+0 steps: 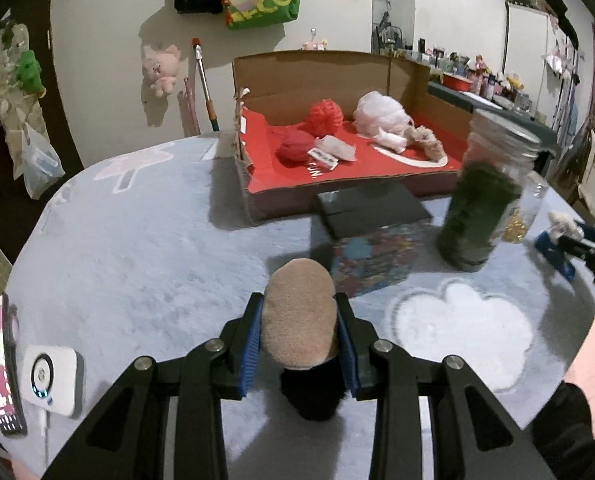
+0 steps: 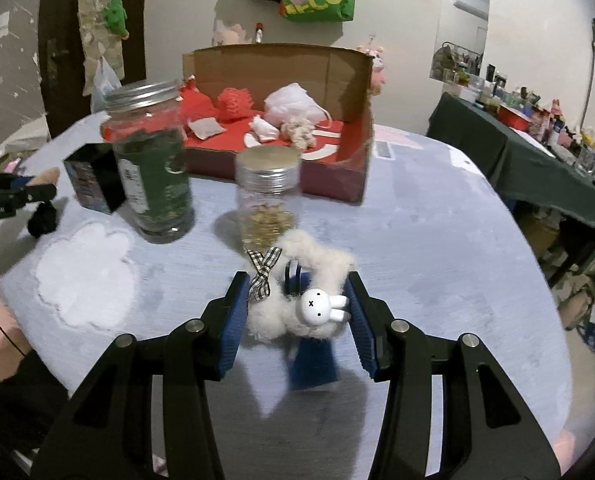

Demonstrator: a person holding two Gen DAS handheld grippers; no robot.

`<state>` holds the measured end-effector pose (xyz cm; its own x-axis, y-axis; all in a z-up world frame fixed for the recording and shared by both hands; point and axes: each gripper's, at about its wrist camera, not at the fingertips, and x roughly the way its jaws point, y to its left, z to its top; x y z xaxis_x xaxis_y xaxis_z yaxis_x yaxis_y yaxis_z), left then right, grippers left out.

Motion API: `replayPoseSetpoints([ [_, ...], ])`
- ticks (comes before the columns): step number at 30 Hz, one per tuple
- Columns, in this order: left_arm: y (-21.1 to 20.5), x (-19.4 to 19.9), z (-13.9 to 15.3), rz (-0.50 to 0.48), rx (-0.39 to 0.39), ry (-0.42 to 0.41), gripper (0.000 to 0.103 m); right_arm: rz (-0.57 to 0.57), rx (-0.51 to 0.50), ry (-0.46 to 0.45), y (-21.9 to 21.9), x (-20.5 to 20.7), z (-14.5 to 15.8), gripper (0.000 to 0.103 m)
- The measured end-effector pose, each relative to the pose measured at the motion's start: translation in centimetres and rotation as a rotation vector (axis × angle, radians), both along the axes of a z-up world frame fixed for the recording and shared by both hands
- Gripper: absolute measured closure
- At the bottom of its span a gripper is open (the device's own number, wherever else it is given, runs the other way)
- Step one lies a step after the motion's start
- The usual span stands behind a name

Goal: Organize soft objects
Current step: 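Carry the sponge with the left tool while the right tool carries the bunny plush into the box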

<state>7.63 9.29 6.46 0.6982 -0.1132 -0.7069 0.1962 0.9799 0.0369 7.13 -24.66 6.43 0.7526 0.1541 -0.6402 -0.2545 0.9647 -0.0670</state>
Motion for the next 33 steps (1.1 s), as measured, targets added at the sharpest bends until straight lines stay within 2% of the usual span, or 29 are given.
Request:
replayPoseSetpoints([
  [9, 0.9, 2.6, -0.3, -0.045, 0.058, 0.0, 0.067, -0.011, -0.055, 0.011, -1.5, 2.4, 0.3, 0.057],
  [14, 0.9, 3.7, 0.1, -0.095, 0.1, -0.005, 0.067, 0.008, -0.099, 0.008, -1.9, 3.9, 0.5, 0.057],
  [20, 0.5, 5.1, 0.8, -0.146, 0.146, -0.012, 0.067, 0.045, -0.104, 0.023, -2.3, 5.9, 0.6, 0.058],
  [33, -0.2, 8.1, 3.3, -0.194, 0.163, -0.038, 0.067, 0.129, -0.141, 0.004, -1.1, 9.5, 2.8, 0.057],
])
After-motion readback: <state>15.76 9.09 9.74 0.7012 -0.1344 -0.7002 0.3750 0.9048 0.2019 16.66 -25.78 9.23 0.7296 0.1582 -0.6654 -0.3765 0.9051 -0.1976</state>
